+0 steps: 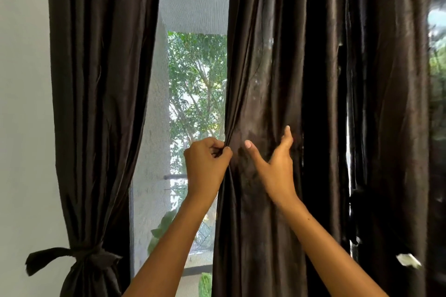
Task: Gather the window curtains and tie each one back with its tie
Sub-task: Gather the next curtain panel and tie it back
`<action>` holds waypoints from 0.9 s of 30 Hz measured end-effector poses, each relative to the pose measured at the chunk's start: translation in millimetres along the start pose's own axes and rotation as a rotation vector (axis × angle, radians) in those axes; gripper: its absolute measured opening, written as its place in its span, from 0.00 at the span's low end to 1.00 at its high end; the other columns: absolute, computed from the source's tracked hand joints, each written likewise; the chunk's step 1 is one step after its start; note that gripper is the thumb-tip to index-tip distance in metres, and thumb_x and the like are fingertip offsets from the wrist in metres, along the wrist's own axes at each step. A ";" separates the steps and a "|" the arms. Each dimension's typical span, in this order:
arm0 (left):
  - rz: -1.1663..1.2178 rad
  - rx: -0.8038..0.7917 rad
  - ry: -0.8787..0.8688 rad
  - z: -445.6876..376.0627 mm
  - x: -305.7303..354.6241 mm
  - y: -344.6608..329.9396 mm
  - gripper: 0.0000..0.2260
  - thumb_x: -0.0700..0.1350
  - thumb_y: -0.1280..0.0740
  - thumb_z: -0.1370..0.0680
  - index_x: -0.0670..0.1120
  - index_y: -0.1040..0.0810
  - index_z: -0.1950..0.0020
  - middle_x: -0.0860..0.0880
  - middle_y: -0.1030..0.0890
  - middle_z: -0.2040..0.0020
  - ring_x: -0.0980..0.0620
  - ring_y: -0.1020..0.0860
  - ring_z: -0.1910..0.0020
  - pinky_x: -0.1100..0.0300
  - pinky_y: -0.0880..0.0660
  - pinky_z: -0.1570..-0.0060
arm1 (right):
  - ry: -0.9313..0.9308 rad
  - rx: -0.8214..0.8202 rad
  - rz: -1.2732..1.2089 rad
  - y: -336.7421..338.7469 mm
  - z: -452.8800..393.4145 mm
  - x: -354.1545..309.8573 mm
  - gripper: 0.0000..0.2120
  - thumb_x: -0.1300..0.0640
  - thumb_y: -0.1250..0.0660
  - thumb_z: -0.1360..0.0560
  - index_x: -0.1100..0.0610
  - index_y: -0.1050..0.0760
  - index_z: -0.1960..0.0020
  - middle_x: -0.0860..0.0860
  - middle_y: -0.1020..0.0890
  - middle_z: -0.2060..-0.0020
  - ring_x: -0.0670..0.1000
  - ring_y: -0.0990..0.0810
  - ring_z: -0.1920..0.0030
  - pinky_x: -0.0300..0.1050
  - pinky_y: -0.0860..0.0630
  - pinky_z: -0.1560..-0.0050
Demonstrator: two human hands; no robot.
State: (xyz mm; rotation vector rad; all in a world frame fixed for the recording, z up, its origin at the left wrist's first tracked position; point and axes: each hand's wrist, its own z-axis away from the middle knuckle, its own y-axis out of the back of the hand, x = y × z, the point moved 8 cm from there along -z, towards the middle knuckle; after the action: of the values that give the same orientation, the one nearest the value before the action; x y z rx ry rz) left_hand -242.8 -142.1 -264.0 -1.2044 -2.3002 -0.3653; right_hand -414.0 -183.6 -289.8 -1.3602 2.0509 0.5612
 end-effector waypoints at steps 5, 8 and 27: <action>0.003 0.005 0.003 0.1 -2.8 1.5 0.02 0.37 0.28 0.29 0.39 0.18 0.58 0.44 0.17 0.64 0.50 0.18 0.62 0.52 0.20 0.54 | -0.144 -0.065 -0.225 -10.2 -6.3 12.5 0.38 0.48 0.26 0.30 0.52 0.41 0.26 0.54 0.23 0.41 0.48 0.23 0.44 0.44 0.26 0.41; -0.032 0.021 -0.017 1.2 -2.3 3.6 0.03 0.38 0.28 0.28 0.39 0.17 0.57 0.45 0.17 0.63 0.51 0.18 0.61 0.52 0.20 0.53 | 0.086 0.177 -0.051 7.1 1.8 -5.9 0.21 0.60 0.23 0.32 0.57 0.24 0.41 0.47 0.20 0.56 0.44 0.21 0.58 0.45 0.21 0.52; 0.025 0.013 0.005 5.8 -3.5 -0.5 0.04 0.40 0.25 0.29 0.42 0.18 0.61 0.48 0.18 0.67 0.53 0.18 0.65 0.56 0.21 0.57 | 0.468 0.125 0.301 -2.9 40.2 -29.8 0.15 0.57 0.30 0.27 0.53 0.22 0.40 0.57 0.36 0.29 0.55 0.37 0.28 0.53 0.35 0.32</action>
State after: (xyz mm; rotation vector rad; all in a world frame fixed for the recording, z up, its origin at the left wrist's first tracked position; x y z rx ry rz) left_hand -243.3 -142.1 -270.8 -1.2232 -2.2774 -0.3438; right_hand -392.5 -139.1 -298.5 -1.1966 2.6474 0.2413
